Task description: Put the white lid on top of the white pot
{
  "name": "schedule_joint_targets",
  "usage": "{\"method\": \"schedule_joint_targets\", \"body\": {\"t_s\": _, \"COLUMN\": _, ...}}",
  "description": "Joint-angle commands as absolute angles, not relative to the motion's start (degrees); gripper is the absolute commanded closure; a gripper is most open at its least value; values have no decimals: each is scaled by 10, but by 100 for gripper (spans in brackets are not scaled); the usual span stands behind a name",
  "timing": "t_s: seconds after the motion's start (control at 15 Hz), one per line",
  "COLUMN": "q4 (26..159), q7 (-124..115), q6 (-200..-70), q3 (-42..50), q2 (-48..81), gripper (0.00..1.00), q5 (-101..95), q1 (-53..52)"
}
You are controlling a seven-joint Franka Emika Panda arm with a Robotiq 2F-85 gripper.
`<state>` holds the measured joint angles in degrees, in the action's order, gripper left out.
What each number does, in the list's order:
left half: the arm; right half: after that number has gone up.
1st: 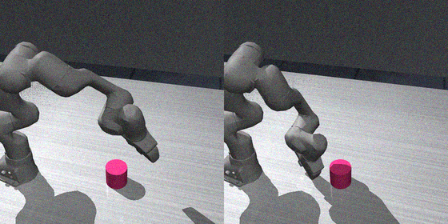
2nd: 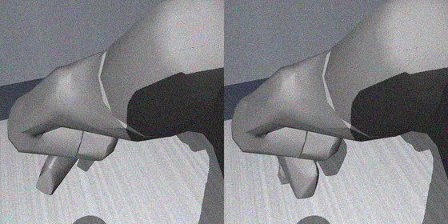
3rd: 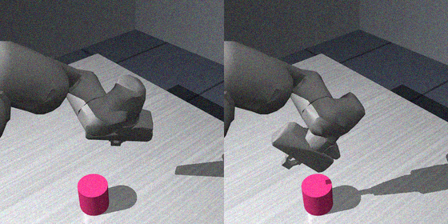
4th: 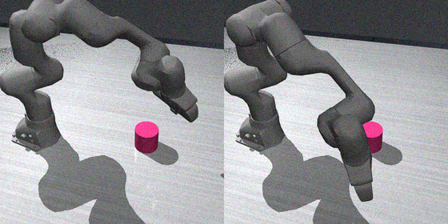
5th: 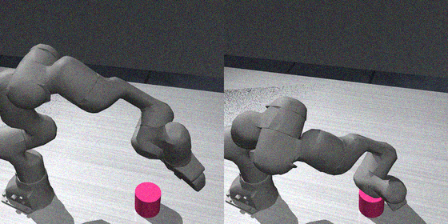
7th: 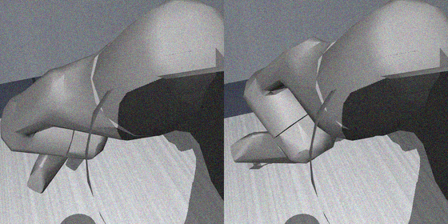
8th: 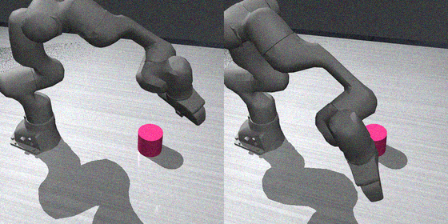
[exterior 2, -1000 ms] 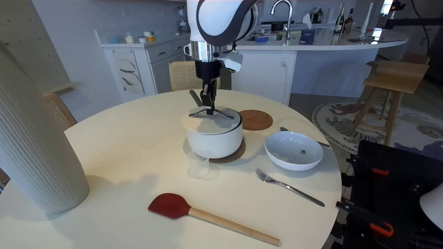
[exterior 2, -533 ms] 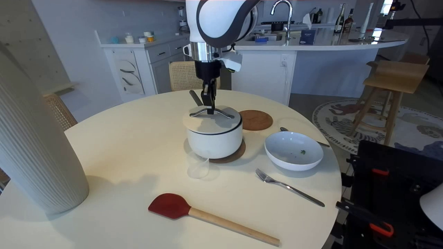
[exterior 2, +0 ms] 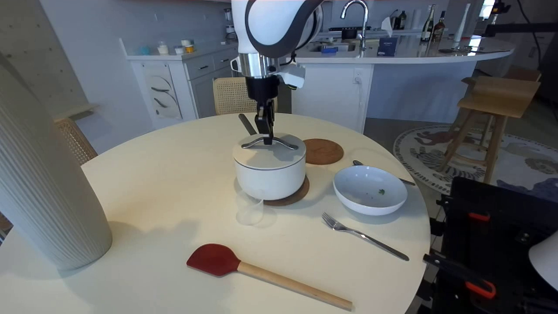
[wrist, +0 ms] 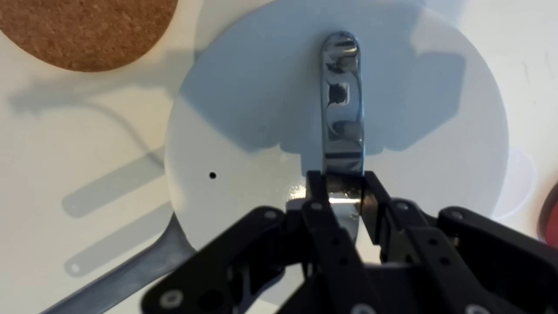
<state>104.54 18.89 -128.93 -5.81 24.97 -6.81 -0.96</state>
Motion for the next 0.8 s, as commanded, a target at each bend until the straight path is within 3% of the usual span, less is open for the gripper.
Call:
{"method": "schedule_joint_targets", "body": {"t_s": 0.0, "q4": 1024, "q7": 192, "q6": -1260, "q3": -54, "q2": 251, "gripper": 94, "q5": -76, "q1": -17}}
{"method": "schedule_joint_targets", "body": {"t_s": 0.33, "q4": 1020, "q7": 191, "q6": -1254, "q3": -53, "q2": 253, "gripper": 94, "q5": -76, "q1": -17}}
{"method": "schedule_joint_targets", "body": {"t_s": 0.4, "q4": 1021, "q7": 186, "q6": -1258, "q3": -51, "q2": 253, "gripper": 51, "q5": -81, "q1": -19}}
{"method": "schedule_joint_targets", "body": {"t_s": 0.47, "q4": 1021, "q7": 185, "q6": -1259, "q3": -51, "q2": 253, "gripper": 50, "q5": -81, "q1": -20}}
{"method": "schedule_joint_targets", "body": {"t_s": 0.73, "q4": 1013, "q7": 183, "q6": -1260, "q3": -49, "q2": 254, "gripper": 21, "q5": -88, "q1": -21}}
